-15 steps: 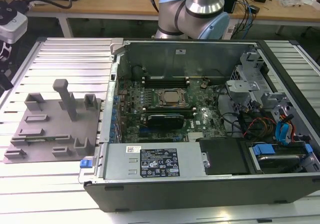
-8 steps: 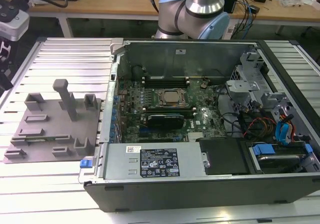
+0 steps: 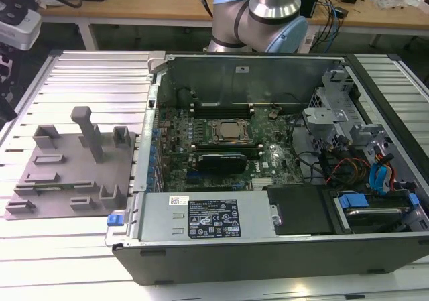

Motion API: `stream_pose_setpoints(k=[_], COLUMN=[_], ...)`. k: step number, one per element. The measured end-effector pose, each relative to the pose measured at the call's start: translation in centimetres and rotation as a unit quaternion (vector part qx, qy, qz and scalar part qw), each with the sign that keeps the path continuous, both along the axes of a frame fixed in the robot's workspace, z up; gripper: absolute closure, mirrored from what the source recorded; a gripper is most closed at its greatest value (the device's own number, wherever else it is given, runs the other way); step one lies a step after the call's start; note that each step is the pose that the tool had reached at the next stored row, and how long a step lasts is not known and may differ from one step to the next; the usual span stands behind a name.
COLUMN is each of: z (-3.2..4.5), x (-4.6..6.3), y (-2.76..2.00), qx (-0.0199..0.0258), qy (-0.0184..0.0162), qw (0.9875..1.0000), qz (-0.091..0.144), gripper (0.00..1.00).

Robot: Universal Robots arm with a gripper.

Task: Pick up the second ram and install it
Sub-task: 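Pick up the second ram and move it above second insertion slot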

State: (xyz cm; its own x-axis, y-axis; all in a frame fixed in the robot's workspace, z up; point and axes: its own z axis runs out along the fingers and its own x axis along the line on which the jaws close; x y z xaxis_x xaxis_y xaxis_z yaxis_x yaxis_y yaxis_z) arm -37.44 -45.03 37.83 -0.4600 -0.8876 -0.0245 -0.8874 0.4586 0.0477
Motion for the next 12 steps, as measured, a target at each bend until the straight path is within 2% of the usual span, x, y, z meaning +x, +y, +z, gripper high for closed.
stream_pose_setpoints(k=[4,6,8,12], z=[0.00,0.00,0.00,0.00], x=[0.00,0.00,0.00,0.00], y=[0.00,0.00,0.00,0.00], qx=[0.0000,0.0000,0.0000,0.0000], qy=[0.0000,0.0000,0.0000,0.0000], qw=[0.9997,0.9991,0.9986,0.9964], qz=[0.024,0.044,0.053,0.085], gripper=[0.92,0.92,0.92,0.92])
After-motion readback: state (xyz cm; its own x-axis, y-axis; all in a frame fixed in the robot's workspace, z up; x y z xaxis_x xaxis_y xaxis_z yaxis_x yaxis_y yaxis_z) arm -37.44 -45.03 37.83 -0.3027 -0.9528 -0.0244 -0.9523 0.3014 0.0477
